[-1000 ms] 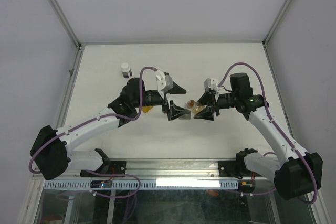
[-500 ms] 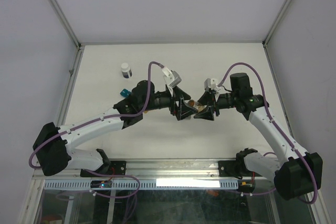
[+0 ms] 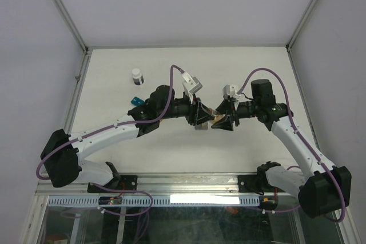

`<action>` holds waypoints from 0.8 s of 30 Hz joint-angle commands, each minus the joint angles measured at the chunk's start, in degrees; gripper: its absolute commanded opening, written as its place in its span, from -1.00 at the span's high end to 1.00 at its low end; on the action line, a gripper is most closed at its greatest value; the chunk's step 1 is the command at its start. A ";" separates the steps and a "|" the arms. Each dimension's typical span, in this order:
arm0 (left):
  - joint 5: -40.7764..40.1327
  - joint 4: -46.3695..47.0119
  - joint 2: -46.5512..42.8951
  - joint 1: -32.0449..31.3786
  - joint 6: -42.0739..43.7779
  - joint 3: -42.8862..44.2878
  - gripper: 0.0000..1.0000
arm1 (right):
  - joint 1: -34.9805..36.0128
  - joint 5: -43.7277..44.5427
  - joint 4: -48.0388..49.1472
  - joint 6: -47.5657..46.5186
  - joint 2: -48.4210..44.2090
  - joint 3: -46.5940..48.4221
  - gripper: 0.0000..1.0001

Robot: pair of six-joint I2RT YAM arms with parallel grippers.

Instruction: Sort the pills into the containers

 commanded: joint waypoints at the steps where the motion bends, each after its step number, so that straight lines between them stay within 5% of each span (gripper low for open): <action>1: 1.70 -0.40 -0.28 -0.52 1.09 2.51 1.00 | -0.08 -1.33 2.39 0.06 -0.35 2.31 0.92; 10: 0.36 -0.71 -1.53 0.06 2.40 0.88 1.00 | -0.18 -0.49 2.73 0.99 -0.52 2.48 -0.91; 19: -0.87 -1.94 1.47 11.20 1.96 0.19 1.00 | -5.84 -0.45 3.15 4.88 -2.82 4.03 -0.99; 24: -10.02 -2.80 9.21 17.15 1.73 5.03 1.00 | -7.23 2.13 7.32 8.79 -3.95 2.65 -0.99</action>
